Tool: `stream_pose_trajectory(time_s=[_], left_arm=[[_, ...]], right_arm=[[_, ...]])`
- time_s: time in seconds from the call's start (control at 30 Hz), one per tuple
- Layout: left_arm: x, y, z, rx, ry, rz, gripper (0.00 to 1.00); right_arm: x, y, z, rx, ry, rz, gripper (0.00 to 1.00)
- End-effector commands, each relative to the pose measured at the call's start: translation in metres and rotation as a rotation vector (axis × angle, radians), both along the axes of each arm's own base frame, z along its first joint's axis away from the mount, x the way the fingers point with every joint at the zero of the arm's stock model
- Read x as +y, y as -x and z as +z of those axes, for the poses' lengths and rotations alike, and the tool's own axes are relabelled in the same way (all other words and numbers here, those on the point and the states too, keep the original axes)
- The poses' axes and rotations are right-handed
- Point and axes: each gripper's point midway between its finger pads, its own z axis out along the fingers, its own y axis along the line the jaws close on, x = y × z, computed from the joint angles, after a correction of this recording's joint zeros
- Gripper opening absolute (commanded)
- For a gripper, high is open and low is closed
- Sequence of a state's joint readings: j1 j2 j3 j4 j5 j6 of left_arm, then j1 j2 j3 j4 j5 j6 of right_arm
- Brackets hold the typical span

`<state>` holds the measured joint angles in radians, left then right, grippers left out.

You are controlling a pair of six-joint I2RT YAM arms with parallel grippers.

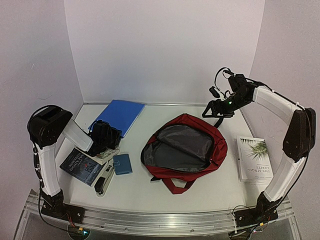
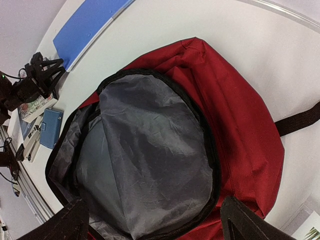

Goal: Pack the student bag
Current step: Pick up the files from the center of the board.

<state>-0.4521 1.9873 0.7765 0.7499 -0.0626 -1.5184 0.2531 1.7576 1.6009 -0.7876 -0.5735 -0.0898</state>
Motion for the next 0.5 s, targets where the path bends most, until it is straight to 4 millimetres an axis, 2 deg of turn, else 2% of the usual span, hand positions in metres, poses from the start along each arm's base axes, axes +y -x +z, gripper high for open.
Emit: stream_pose_trajectory(time_s=[0.0,0.17,0.27,0.37,0.47], left_arm=[[0.013,0.0,-0.024,0.027,-0.008,0.039,0.27],[0.016,-0.005,-0.043,0.035,0.005,0.056,0.31],[0.014,-0.014,-0.042,0.015,0.006,0.043,0.28],[0.005,-0.025,-0.021,-0.046,-0.01,-0.007,0.17],[-0.012,-0.035,0.02,-0.112,-0.062,-0.104,0.02]], right_arm=[[-0.001,0.0,0.016,-0.041,0.002,0.007,0.91],[0.0,0.0,0.017,-0.041,-0.001,0.008,0.91],[0.0,0.0,0.021,-0.045,-0.008,0.011,0.91],[0.004,0.001,0.026,-0.051,-0.029,0.024,0.92],[0.007,0.003,0.035,-0.063,-0.056,0.038,0.94]])
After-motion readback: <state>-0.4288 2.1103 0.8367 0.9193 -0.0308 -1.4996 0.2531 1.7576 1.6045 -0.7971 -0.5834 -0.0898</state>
